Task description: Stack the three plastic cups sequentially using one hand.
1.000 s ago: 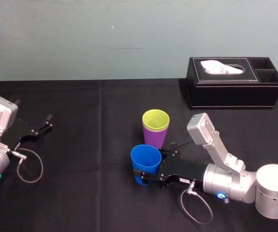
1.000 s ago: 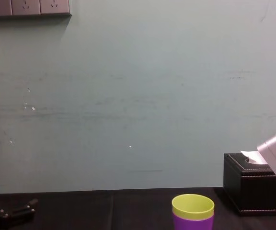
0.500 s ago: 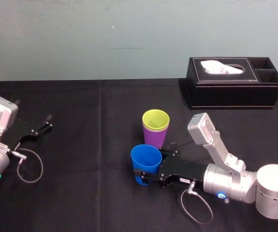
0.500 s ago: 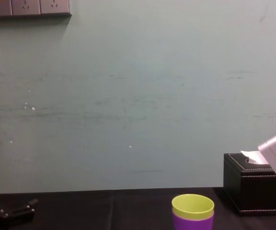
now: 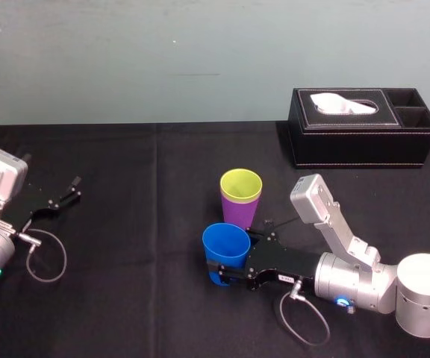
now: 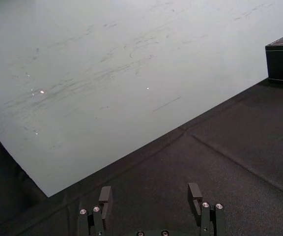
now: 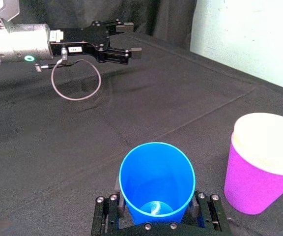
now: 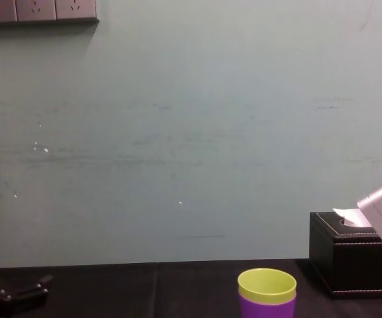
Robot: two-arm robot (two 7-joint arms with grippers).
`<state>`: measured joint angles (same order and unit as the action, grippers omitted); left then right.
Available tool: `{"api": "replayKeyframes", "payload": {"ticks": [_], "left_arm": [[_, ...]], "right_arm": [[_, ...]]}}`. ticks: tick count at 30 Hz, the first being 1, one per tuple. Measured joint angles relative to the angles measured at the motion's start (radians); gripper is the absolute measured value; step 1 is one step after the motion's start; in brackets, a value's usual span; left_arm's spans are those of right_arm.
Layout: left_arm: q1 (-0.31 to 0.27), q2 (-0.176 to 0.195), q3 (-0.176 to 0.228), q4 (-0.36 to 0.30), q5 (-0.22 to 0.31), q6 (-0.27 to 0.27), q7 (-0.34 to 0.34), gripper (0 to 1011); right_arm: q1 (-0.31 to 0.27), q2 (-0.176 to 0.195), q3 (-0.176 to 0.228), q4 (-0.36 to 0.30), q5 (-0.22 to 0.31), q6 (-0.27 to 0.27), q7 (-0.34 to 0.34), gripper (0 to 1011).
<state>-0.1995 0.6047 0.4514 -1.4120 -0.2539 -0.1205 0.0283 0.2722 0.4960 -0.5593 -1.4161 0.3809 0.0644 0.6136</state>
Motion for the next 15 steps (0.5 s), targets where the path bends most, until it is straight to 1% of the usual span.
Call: {"api": "replayKeyframes", "payload": {"ticks": [5, 10, 11, 15], "left_arm": [[0.000, 0.000, 0.000, 0.000, 0.000, 0.000, 0.000, 1010], [0.000, 0.000, 0.000, 0.000, 0.000, 0.000, 0.000, 1010], [0.000, 0.000, 0.000, 0.000, 0.000, 0.000, 0.000, 1010], [0.000, 0.000, 0.000, 0.000, 0.000, 0.000, 0.000, 1010]], "right_arm": [[-0.005, 0.000, 0.000, -0.007, 0.001, 0.006, -0.006, 729], [-0.019, 0.014, 0.010, -0.055, 0.006, 0.026, -0.023, 729], [-0.021, 0.018, 0.012, -0.066, 0.007, 0.033, -0.027, 729], [-0.030, 0.042, 0.030, -0.136, 0.024, 0.091, -0.044, 729]]}}
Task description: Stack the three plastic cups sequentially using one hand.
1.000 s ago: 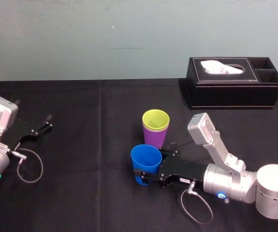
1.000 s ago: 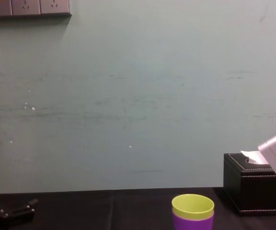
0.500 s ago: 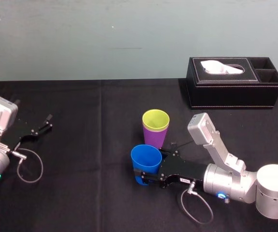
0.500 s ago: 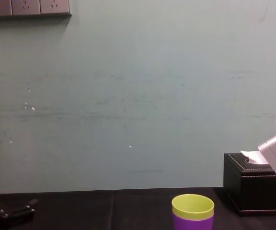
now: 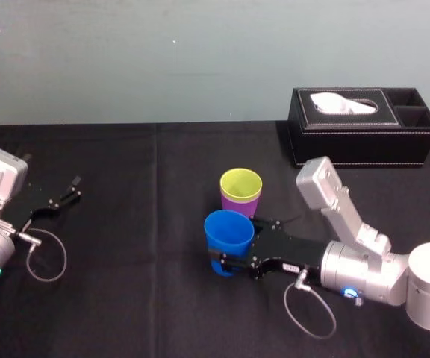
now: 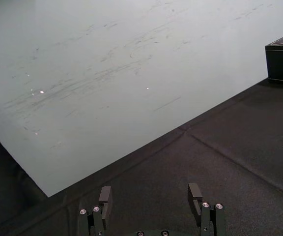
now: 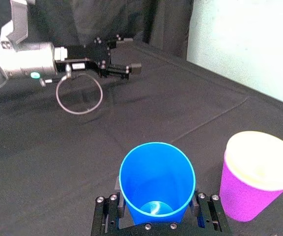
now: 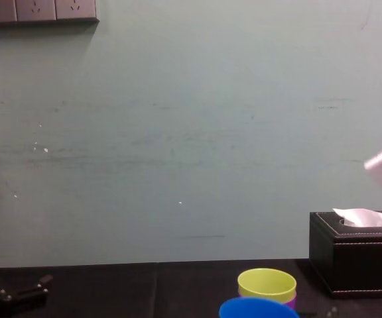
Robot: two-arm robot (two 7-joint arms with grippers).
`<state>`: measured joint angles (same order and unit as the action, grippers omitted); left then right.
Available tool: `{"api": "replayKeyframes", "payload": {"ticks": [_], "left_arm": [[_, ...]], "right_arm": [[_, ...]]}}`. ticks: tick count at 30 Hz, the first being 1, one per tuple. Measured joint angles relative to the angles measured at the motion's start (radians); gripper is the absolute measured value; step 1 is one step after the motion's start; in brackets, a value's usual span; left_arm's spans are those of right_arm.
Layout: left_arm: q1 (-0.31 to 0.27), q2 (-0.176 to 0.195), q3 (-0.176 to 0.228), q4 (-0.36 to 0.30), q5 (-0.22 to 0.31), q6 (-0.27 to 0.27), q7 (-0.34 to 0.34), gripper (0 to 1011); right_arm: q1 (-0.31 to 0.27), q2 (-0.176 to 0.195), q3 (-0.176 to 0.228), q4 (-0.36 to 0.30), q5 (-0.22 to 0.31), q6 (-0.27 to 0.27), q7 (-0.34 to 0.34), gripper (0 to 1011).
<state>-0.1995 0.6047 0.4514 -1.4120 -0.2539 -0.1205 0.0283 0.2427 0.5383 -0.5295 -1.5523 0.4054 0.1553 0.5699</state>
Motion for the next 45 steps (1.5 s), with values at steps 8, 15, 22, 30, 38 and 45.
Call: {"api": "replayKeyframes", "payload": {"ticks": [8, 15, 22, 30, 38, 45], "left_arm": [[0.000, 0.000, 0.000, 0.000, 0.000, 0.000, 0.000, 1010], [0.000, 0.000, 0.000, 0.000, 0.000, 0.000, 0.000, 1010], [0.000, 0.000, 0.000, 0.000, 0.000, 0.000, 0.000, 1010], [0.000, 0.000, 0.000, 0.000, 0.000, 0.000, 0.000, 1010], [0.000, 0.000, 0.000, 0.000, 0.000, 0.000, 0.000, 1010], [0.000, 0.000, 0.000, 0.000, 0.000, 0.000, 0.000, 1010]], "right_arm": [[0.002, 0.043, 0.025, -0.103, 0.025, 0.076, -0.023, 729], [0.029, 0.067, 0.038, -0.147, 0.047, 0.111, -0.028, 729], [0.064, 0.072, 0.041, -0.154, 0.051, 0.129, -0.049, 729], [0.130, 0.037, 0.024, -0.092, 0.036, 0.147, -0.070, 729], [0.188, -0.001, 0.009, -0.023, 0.018, 0.157, -0.075, 729], [0.224, -0.028, 0.006, 0.030, 0.014, 0.160, -0.077, 729]]}}
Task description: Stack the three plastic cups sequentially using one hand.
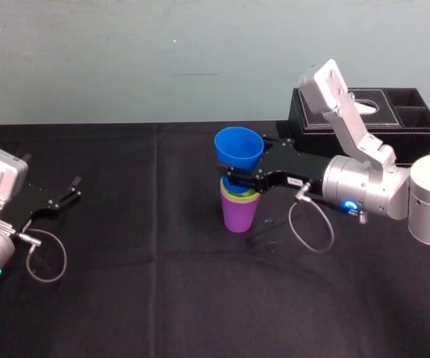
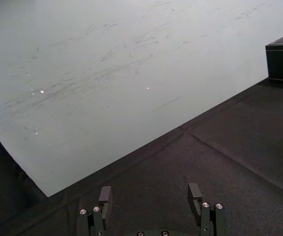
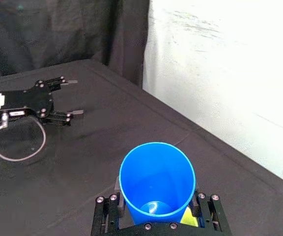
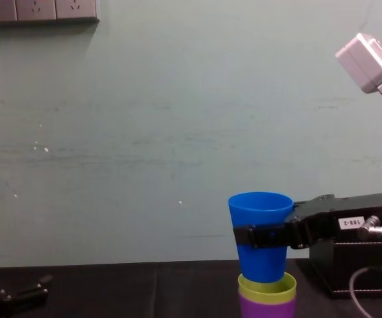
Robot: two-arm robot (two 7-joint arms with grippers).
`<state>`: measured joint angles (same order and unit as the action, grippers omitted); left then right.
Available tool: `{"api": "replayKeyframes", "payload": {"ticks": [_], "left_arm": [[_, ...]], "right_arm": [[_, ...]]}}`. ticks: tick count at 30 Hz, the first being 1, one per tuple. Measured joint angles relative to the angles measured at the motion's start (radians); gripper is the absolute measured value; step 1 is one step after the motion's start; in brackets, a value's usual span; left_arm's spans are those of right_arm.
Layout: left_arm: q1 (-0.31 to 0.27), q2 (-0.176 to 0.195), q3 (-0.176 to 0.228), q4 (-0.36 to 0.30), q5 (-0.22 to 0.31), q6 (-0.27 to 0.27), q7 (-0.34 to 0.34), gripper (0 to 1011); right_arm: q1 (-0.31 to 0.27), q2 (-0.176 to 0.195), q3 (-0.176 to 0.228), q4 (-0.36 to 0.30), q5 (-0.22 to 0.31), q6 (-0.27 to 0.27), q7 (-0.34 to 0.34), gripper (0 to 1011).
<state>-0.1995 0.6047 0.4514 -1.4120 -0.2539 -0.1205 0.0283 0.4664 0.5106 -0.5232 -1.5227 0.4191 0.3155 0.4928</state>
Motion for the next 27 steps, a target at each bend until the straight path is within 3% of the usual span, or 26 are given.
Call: {"api": "replayKeyframes", "payload": {"ticks": [11, 27], "left_arm": [[0.000, 0.000, 0.000, 0.000, 0.000, 0.000, 0.000, 1010], [0.000, 0.000, 0.000, 0.000, 0.000, 0.000, 0.000, 1010]], "right_arm": [[0.027, -0.019, -0.005, 0.049, -0.011, -0.002, 0.001, 729], [0.026, -0.023, 0.002, 0.066, -0.017, -0.005, 0.002, 729]]}}
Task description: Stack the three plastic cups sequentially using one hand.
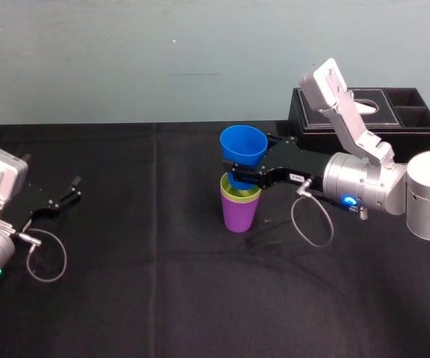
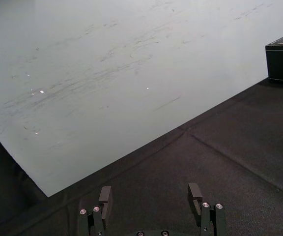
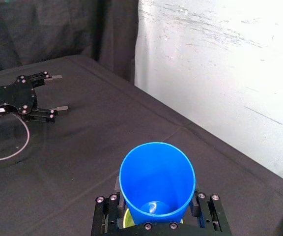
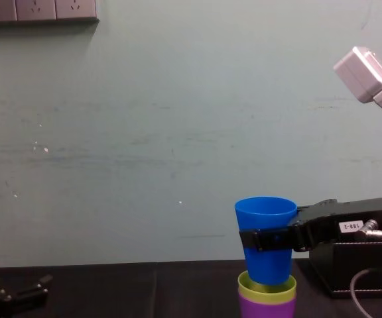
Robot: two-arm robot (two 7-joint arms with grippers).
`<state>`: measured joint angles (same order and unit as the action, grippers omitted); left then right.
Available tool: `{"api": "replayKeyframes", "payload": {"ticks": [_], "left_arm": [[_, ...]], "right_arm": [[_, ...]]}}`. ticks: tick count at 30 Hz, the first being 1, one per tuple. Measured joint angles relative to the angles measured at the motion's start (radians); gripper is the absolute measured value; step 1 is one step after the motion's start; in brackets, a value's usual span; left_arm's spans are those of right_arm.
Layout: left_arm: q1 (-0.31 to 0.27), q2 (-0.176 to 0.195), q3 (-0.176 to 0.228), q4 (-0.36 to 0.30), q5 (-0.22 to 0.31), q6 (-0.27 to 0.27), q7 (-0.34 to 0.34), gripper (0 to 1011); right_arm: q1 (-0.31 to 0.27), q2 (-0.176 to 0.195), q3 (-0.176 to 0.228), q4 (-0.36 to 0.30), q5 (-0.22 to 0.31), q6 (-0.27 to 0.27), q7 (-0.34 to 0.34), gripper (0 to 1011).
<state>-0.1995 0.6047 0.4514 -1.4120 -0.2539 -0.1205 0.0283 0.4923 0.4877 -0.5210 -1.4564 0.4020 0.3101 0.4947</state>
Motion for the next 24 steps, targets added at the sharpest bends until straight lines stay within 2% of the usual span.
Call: {"api": "replayKeyframes", "payload": {"ticks": [24], "left_arm": [[0.000, 0.000, 0.000, 0.000, 0.000, 0.000, 0.000, 1010]], "right_arm": [[0.008, -0.010, -0.008, 0.030, -0.001, -0.005, 0.018, 729]]}}
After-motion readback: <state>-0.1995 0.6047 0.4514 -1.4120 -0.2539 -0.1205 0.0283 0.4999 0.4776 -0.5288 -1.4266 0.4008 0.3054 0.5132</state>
